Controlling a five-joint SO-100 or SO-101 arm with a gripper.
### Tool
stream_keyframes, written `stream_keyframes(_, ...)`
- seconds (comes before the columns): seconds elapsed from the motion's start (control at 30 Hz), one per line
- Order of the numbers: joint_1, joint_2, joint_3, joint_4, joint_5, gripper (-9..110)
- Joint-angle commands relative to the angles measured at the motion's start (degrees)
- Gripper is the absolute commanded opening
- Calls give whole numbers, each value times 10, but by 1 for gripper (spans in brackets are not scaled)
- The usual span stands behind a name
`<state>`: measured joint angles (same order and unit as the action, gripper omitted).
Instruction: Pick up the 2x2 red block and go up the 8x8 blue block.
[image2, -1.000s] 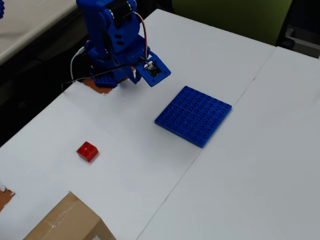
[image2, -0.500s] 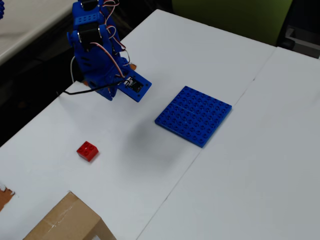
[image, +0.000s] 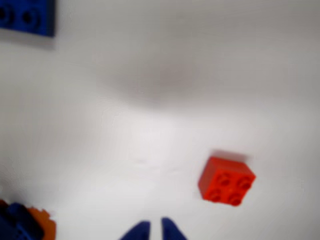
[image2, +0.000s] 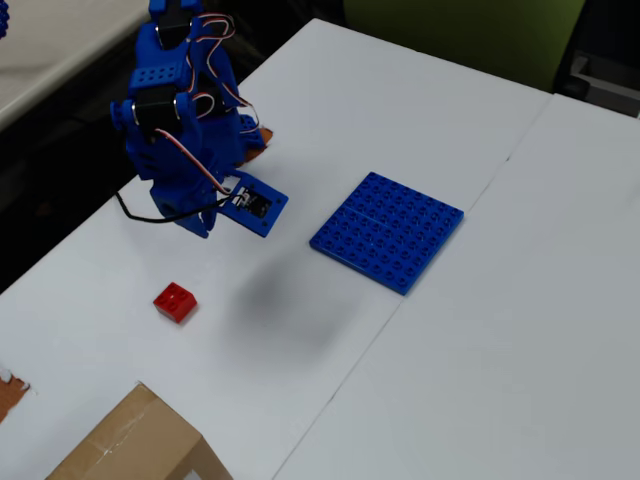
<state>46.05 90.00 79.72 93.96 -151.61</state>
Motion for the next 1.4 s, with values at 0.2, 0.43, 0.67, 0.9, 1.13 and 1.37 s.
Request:
stream_keyframes(0.2, 57, -54, -28, -83, -60, 3)
stream_keyframes(0.43, 67, -100, -28, -134, 4, 4)
stream_keyframes(0.67, 92, -108, -28, -156, 5, 8)
stream_keyframes(0.9, 102, -113, -28, -189, 10, 10)
stream_keyframes(1.13, 114, -127, -47, -199, 7, 17)
stream_keyframes(1.37, 127, -128, -59, -204, -17, 19)
